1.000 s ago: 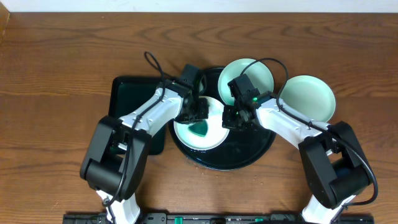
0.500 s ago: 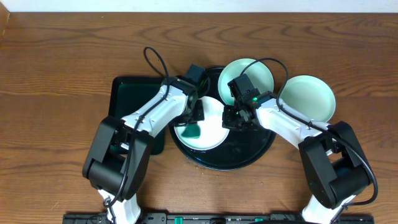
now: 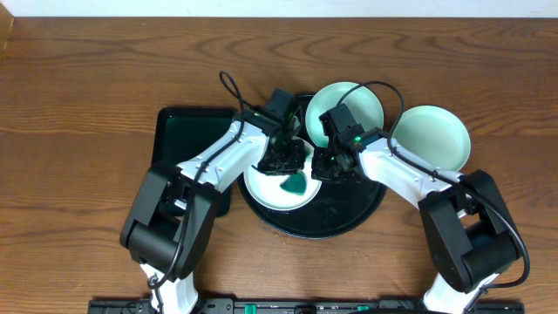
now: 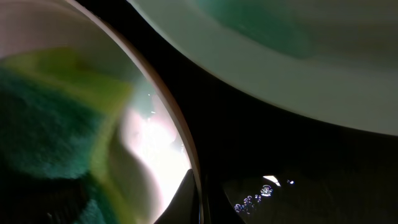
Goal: Clean dirty plates on tray and stack at the side
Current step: 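Scrub the white plate with the sponge in the left gripper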
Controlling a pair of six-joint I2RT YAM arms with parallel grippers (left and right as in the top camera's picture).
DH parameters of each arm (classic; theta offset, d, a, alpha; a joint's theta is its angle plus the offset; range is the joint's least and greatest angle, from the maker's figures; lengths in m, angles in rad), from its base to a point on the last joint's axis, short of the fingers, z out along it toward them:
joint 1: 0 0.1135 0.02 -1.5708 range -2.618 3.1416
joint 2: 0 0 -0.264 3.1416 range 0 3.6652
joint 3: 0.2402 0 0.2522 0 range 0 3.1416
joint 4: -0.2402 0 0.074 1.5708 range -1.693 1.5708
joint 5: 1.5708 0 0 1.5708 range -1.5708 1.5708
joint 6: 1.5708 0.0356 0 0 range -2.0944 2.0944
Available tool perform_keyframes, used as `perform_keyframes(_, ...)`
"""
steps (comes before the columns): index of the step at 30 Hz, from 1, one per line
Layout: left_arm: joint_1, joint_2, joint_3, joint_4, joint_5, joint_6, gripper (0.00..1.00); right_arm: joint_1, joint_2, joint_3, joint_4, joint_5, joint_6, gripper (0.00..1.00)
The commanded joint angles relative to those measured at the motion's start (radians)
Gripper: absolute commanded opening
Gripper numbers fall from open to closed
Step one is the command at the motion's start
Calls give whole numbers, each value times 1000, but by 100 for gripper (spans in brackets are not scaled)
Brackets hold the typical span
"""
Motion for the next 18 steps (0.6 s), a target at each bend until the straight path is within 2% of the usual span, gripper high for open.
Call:
perform_keyframes(1,10,10,3,42,23,44,7,4,22,11,-1,9,-5,1)
perform_keyframes(5,33,10,3,41,-227,-3,7,4,22,11,-1,9,-5,1)
perform_keyframes(8,63,10,3,-14,-433,-8,7,4,22,10,-1,9,-5,1)
perform_keyframes(10,85,10,3,-71,-510,-8,7,4,22,10,-1,9,-5,1)
perform_keyframes(14,107,10,3,-189,-518,-34,7,4,22,10,0,9,-5,1)
perform_keyframes(16,105,9,3,-226,-452,-34,7,4,22,10,0,9,-5,1)
perform_keyframes(18,98,10,3,-248,-307,8,7,4,22,10,0,9,-5,1)
